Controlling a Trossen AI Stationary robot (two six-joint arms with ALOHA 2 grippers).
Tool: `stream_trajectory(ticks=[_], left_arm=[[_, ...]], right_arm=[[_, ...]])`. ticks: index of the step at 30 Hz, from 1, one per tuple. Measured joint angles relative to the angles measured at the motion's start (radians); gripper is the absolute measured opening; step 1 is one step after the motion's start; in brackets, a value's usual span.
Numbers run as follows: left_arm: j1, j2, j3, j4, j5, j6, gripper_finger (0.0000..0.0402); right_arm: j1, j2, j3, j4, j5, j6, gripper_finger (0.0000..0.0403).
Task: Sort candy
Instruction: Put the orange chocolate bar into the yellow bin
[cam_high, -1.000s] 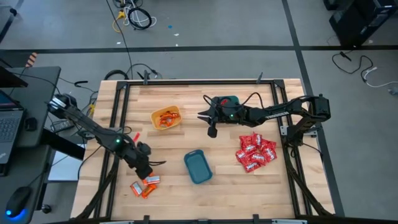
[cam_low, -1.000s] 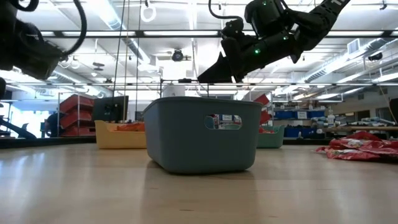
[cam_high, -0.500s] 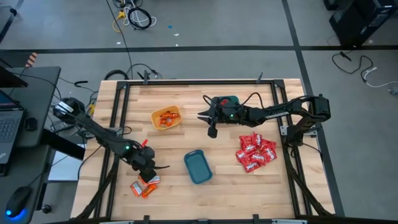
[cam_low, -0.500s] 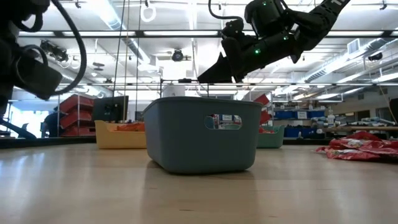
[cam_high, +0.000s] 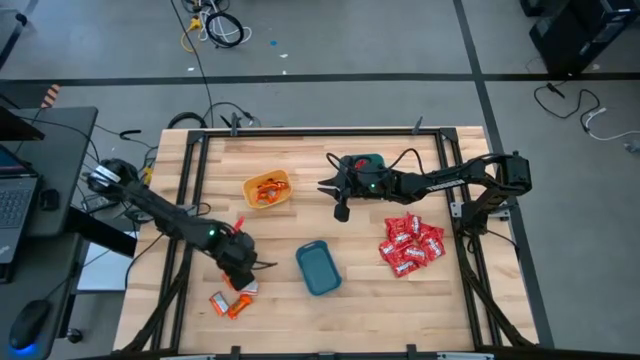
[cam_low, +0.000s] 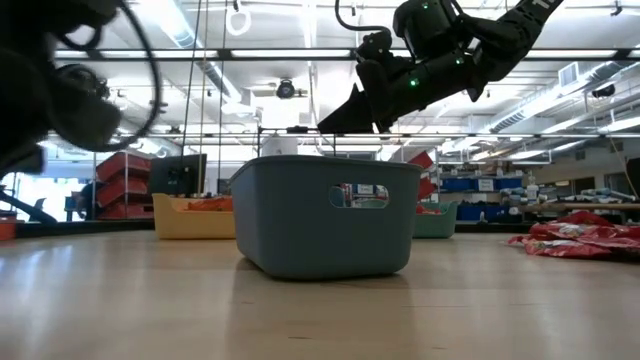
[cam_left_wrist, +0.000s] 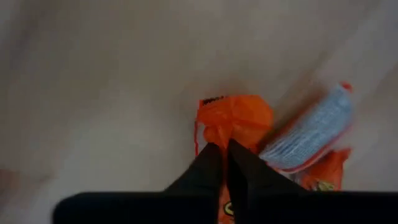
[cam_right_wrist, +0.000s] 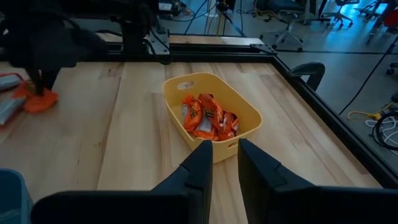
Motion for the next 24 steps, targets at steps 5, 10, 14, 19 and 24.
stream_trajectory(ticks=[5, 10, 14, 19, 24], left_arm=[[0.12, -0.001, 0.105, -0.174, -0.064, 0.169, 0.0011], [0.291, -0.001, 0.223, -0.272, -0.161, 0.393, 0.0003], [0.437, -0.001, 0.294, -0.338, -0.273, 0.567, 0.0002], [0.623, -0.001, 0.317, -0.346, -0.329, 0.758, 0.0001], [0.751, 0.001, 0.317, -0.225, -0.342, 0.907, 0.0001]], right_arm=[[0.0, 0.0, 0.0, 0.0, 0.0, 0.0, 0.0064], [0.0, 0.0, 0.0, 0.0, 0.0, 0.0, 0.0064], [0.0, 0.0, 0.0, 0.0, 0.0, -0.001, 0.0064], [0.0, 0.0, 0.0, 0.0, 0.0, -0.001, 0.0064], [-0.002, 0.0, 0.0, 0.0, 0.0, -0.002, 0.0064]])
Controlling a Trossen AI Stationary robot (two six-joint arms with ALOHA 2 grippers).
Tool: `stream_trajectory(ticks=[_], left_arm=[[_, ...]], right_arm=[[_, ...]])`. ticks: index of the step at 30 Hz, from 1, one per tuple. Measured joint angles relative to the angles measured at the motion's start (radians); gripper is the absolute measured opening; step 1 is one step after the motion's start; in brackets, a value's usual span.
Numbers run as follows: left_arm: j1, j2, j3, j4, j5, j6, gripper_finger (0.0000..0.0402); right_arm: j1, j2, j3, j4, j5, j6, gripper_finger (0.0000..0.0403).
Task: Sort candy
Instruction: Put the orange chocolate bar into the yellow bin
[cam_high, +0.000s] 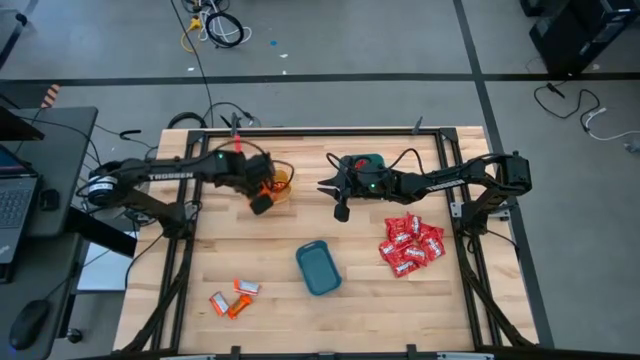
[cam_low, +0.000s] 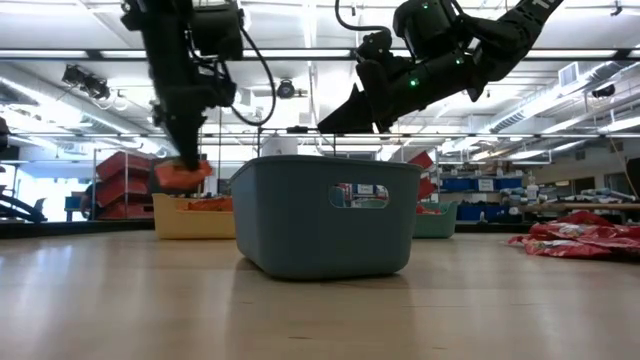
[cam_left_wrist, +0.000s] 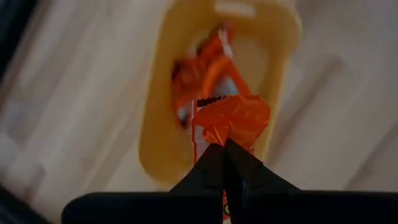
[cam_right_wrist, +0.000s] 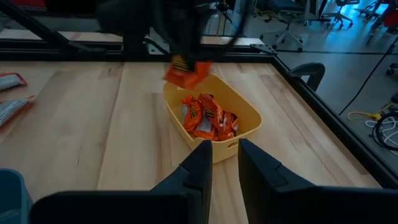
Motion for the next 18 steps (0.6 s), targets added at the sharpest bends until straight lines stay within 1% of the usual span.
stream_trajectory(ticks=[4, 9, 11, 14, 18], left_arm=[[0.03, 0.044, 0.001, 0.101, 0.036, 0.072, 0.0], [0.028, 0.159, 0.001, 0.199, 0.052, 0.128, 0.0], [0.029, 0.208, 0.001, 0.214, 0.044, 0.145, 0.0], [0.03, 0.253, 0.001, 0.223, -0.007, 0.154, 0.0], [0.03, 0.268, 0.001, 0.237, -0.035, 0.155, 0.0006]], right_arm=[[0.0, 0.0, 0.0, 0.0, 0.0, 0.0, 0.0065], [0.0, 0.0, 0.0, 0.0, 0.0, 0.0, 0.0063], [0.0, 0.0, 0.0, 0.0, 0.0, 0.0, 0.0064], [0.0, 0.0, 0.0, -0.004, 0.0, 0.0, 0.0064], [0.0, 0.0, 0.0, -0.008, 0.0, 0.0, 0.0064]])
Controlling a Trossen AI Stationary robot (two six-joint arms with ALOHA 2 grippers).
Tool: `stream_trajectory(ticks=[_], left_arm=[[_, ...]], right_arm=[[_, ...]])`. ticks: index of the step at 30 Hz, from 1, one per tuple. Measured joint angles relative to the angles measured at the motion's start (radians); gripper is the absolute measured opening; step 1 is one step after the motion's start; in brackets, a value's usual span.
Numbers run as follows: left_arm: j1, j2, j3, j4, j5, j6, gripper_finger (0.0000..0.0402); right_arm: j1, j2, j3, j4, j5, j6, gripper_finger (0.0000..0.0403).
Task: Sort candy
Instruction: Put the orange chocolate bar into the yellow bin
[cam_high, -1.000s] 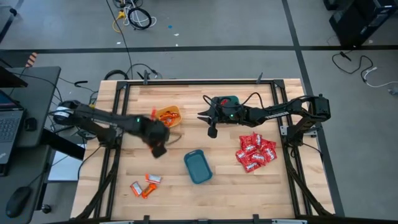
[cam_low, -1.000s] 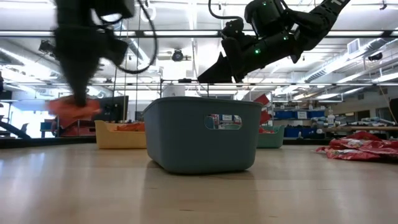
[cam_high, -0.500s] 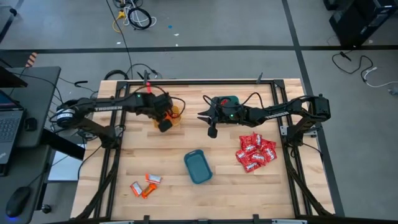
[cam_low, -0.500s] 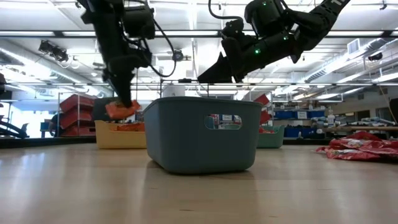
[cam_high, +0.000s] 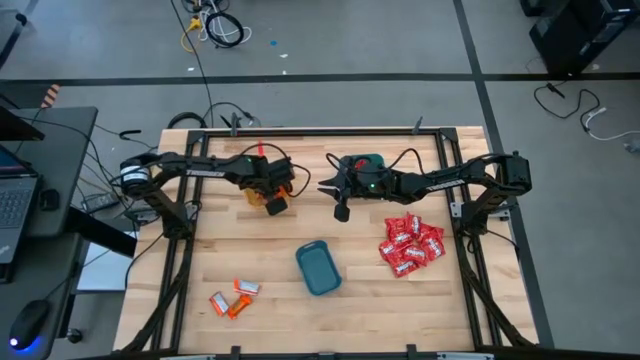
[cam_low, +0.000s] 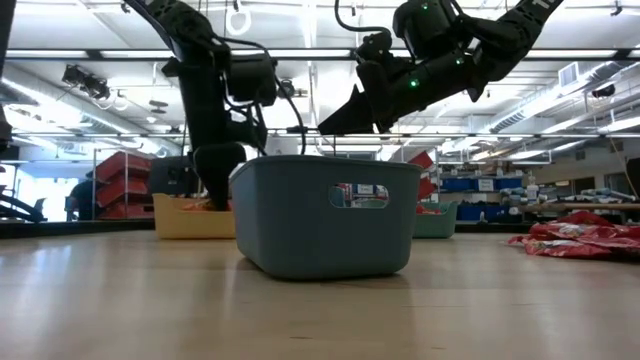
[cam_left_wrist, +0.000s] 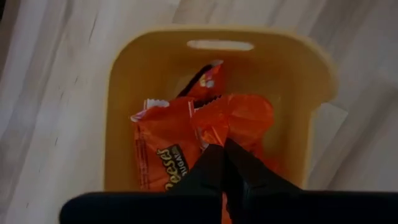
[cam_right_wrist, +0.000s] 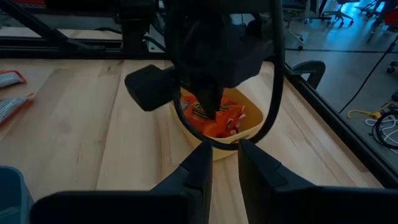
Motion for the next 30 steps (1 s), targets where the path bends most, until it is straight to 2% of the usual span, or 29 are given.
stream_trajectory(ticks=[15, 18, 22, 27, 30], left_arm=[[-0.021, 0.0, 0.19, -0.152, 0.039, 0.13, 0.01], [-0.028, 0.0, 0.235, -0.224, 0.043, 0.143, 0.0113], [-0.105, -0.019, 0.268, -0.344, 0.093, 0.134, 0.0088], [-0.255, -0.059, 0.252, -0.439, 0.13, 0.033, 0.0011], [-0.35, -0.084, 0.226, -0.449, 0.129, -0.057, 0.0007]], right_arm=[[0.0, 0.0, 0.0, -0.006, 0.0, -0.008, 0.0074], [0.0, 0.0, 0.0, -0.014, 0.0, -0.008, 0.0075], [0.0, 0.0, 0.0, -0.025, 0.0, -0.008, 0.0076], [0.0, 0.0, 0.0, -0.026, 0.0, -0.008, 0.0077], [0.0, 0.0, 0.0, -0.025, 0.0, -0.008, 0.008]])
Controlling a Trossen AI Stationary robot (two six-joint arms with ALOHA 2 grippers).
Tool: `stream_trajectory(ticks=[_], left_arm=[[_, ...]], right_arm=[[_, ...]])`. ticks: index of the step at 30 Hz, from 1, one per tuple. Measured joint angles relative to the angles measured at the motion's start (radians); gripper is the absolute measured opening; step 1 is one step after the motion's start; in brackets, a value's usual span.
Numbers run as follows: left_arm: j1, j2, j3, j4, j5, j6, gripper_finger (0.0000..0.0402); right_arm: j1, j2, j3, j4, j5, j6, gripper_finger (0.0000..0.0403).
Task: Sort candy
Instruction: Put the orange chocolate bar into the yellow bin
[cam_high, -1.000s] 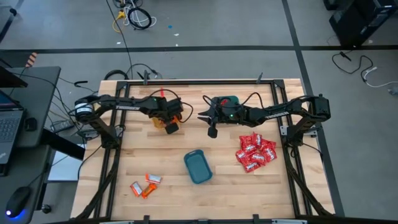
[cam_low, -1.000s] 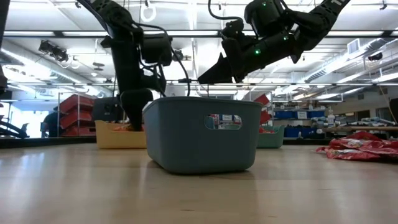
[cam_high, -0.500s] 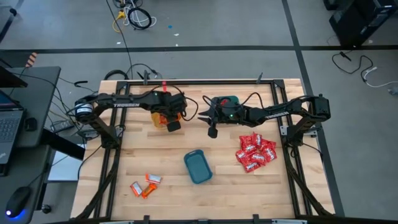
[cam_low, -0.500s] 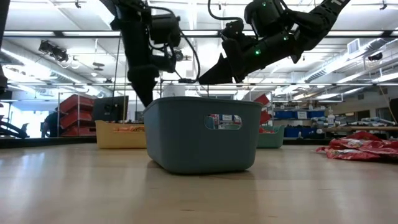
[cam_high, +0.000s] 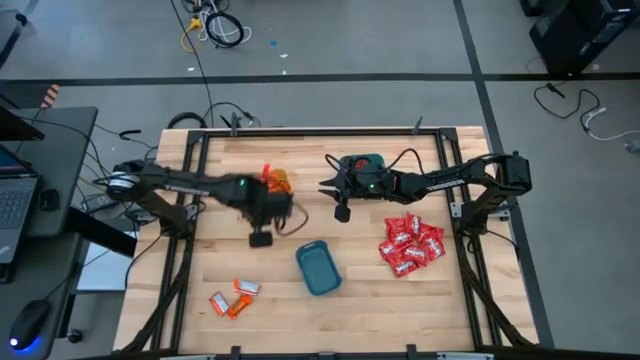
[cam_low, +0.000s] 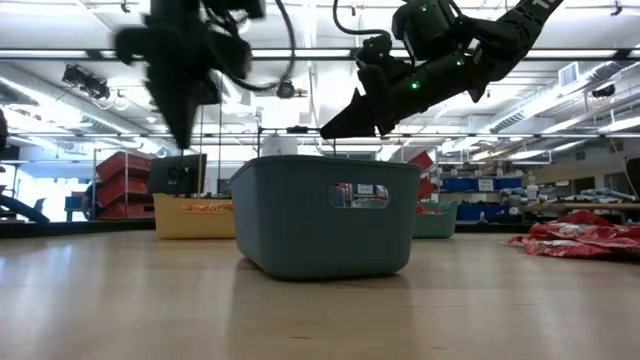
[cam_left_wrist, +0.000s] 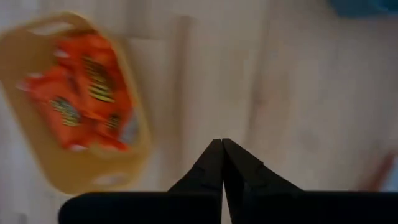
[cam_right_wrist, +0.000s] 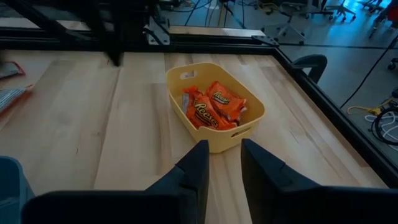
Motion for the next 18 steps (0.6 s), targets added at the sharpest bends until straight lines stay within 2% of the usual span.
stream_trajectory(ticks=[7, 12, 18], left_arm=[[-0.22, -0.043, -0.084, 0.016, 0.004, -0.19, 0.0002], [-0.353, -0.051, -0.155, 0.065, 0.112, -0.345, 0.0001], [-0.458, -0.051, -0.247, 0.189, 0.233, -0.48, 0.0005]], right_arm=[[0.002, 0.0, 0.0, 0.004, 0.0, 0.003, 0.0085], [0.002, 0.0, 0.0, 0.013, 0.0, 0.01, 0.0085], [0.002, 0.0, 0.0, 0.019, 0.0, 0.011, 0.0093]])
